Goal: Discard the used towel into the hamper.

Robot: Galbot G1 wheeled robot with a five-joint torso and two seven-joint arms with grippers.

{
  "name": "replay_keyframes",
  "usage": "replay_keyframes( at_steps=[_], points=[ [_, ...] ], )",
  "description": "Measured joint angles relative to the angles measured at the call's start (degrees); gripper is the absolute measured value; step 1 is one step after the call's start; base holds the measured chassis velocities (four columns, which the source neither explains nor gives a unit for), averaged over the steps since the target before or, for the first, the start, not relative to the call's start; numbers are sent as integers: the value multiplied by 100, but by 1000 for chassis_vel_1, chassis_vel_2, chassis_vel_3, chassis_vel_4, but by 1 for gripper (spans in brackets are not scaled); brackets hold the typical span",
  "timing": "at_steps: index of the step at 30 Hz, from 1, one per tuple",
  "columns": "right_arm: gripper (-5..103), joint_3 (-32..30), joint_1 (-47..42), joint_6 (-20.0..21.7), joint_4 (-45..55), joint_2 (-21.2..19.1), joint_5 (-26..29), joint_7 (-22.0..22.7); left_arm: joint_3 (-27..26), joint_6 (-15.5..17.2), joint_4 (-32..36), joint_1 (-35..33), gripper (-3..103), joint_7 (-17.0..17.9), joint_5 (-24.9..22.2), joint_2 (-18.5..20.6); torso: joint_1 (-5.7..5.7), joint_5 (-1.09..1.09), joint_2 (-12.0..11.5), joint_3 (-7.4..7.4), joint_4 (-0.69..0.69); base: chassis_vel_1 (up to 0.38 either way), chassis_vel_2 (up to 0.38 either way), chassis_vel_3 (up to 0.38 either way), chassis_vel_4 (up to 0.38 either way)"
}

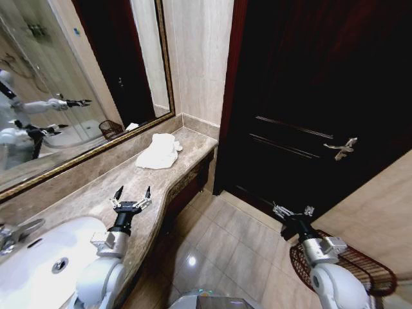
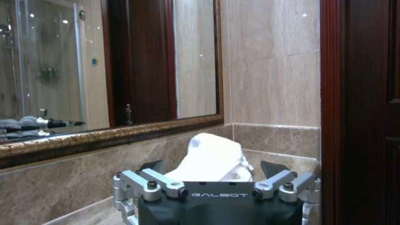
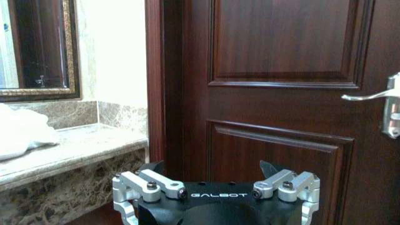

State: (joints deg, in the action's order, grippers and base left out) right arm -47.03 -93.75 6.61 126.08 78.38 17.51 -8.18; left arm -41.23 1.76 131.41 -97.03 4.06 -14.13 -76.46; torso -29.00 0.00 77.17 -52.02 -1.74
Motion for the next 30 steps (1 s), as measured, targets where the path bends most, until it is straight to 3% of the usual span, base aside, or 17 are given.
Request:
replay_keyframes(
  at_steps=[30],
  points=[
    [100, -4, -34, 7, 82, 54, -23, -55, -25, 96, 79, -5, 100, 15, 14, -40, 0, 0, 0, 0, 0, -103, 102, 106, -100]
  ],
)
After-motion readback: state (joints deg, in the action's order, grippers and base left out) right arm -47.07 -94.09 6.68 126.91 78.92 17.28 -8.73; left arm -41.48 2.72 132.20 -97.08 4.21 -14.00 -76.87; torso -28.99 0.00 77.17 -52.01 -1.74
